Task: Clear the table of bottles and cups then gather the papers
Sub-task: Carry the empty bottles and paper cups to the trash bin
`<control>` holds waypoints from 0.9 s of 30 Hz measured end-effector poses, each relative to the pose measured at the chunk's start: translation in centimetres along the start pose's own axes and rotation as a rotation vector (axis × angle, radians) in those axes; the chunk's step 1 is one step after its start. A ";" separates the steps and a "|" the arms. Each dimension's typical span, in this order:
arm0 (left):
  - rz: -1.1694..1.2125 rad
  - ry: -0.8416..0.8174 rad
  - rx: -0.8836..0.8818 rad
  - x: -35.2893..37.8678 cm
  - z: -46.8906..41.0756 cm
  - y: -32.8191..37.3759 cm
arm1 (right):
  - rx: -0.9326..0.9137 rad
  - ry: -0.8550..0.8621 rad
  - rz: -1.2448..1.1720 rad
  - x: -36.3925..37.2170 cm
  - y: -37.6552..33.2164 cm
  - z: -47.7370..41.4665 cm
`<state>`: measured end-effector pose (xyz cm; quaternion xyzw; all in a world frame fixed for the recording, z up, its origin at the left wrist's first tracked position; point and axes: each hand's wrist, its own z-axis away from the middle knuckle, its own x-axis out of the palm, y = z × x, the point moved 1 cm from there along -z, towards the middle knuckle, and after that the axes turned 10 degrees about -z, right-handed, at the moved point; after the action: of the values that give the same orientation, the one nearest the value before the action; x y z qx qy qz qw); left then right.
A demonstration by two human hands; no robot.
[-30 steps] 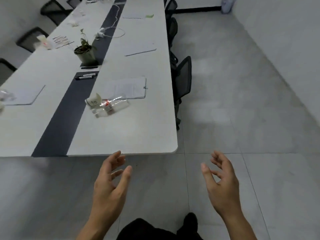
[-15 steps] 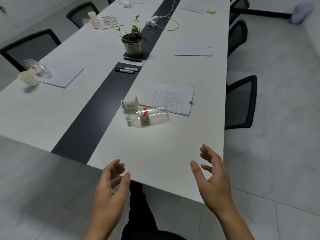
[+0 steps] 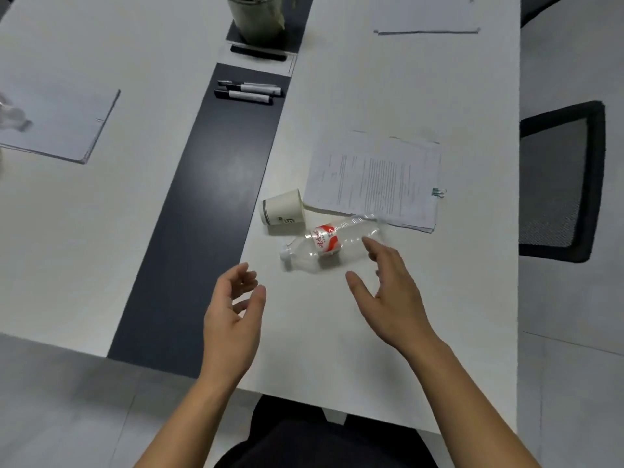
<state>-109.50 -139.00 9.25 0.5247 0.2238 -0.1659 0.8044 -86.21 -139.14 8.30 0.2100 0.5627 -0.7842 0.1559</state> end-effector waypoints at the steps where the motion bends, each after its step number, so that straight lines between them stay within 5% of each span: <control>1: -0.008 0.012 -0.019 0.0 -0.6 -0.2 | -0.042 -0.039 0.067 0.8 0.2 -1.7; 8: -0.209 0.001 -0.045 0.1 -3.3 0.0 | -0.212 -0.279 0.623 5.9 4.8 -11.5; 17: -0.747 -0.034 0.418 6.3 -15.9 1.4 | -0.136 -0.115 0.700 4.5 6.5 -9.5; 20: -0.879 -0.184 0.420 8.8 -18.8 0.1 | -0.105 -0.091 0.700 5.0 6.4 -8.7; 23: -0.694 -0.255 0.342 9.6 -19.8 -0.4 | -0.085 -0.100 0.681 5.0 6.3 -8.3; 27: -0.314 -0.049 0.218 8.8 -17.5 1.9 | -0.044 -0.073 0.541 3.6 6.1 -7.5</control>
<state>-104.41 -122.50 -0.10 0.5632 0.2638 -0.3252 0.7124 -85.20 -134.01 -0.63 0.3208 0.4972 -0.7086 0.3844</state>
